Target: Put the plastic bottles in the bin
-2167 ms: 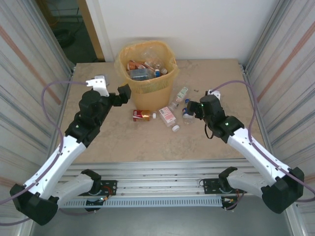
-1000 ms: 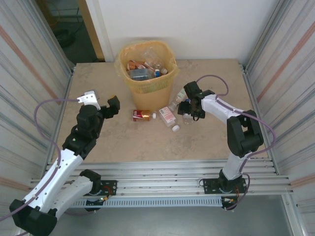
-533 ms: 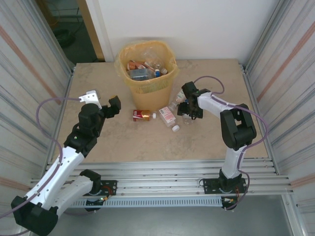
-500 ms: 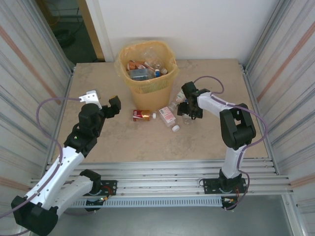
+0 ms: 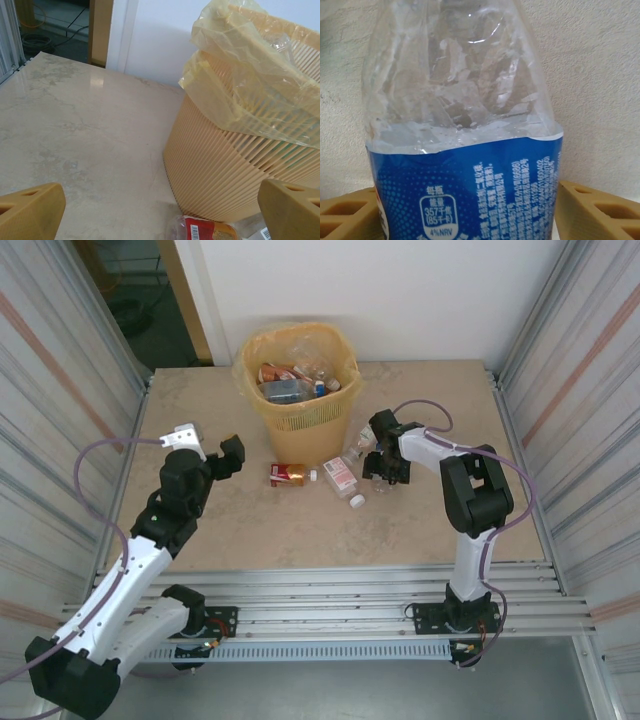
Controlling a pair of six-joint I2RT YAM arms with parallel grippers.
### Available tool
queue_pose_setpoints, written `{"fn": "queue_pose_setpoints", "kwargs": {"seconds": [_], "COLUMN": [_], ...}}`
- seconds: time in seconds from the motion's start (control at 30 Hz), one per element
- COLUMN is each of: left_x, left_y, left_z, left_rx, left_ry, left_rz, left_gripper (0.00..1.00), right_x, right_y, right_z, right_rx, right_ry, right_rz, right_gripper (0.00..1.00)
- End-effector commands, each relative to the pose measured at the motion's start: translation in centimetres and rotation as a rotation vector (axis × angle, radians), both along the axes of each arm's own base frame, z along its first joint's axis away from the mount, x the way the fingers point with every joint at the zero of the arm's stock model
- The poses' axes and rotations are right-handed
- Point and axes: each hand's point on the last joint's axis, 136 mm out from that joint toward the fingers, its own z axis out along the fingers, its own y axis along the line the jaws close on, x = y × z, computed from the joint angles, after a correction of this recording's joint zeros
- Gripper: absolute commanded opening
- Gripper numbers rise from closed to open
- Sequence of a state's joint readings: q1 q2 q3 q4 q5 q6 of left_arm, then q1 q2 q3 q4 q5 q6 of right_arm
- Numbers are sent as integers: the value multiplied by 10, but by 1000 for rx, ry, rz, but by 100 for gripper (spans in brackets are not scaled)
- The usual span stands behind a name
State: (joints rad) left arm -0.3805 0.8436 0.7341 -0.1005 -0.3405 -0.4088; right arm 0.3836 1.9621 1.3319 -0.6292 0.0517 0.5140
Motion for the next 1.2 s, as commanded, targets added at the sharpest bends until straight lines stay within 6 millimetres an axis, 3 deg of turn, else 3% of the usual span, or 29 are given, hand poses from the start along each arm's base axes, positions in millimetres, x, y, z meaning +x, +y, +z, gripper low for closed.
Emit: {"fn": "queue_pose_setpoints", "kwargs": {"seconds": [0.0, 0.4, 0.7, 0.9, 1.17], "left_x": [2, 3, 5, 5, 6], "left_y": [2, 2, -1, -3, -6], "left_z": [-1, -4, -4, -3, -2], "left_rx": [-22, -30, -43, -57, -63], "left_ry": [-9, -2, -6, -11, -13], "left_rz": [10, 8, -4, -11, -29], "left_gripper": [99, 99, 99, 99, 99], "right_x": [-1, -15, -24, -26, -25], "right_y": [-4, -11, -20, -26, -28], "right_z": [-5, -15, -11, 5, 41], "right_rx": [-16, -29, -26, -20, 15], "right_ry": [19, 49, 25, -34, -166], "right_rz": [3, -27, -72, -84, -89], "right_gripper": [72, 58, 45, 41, 37]}}
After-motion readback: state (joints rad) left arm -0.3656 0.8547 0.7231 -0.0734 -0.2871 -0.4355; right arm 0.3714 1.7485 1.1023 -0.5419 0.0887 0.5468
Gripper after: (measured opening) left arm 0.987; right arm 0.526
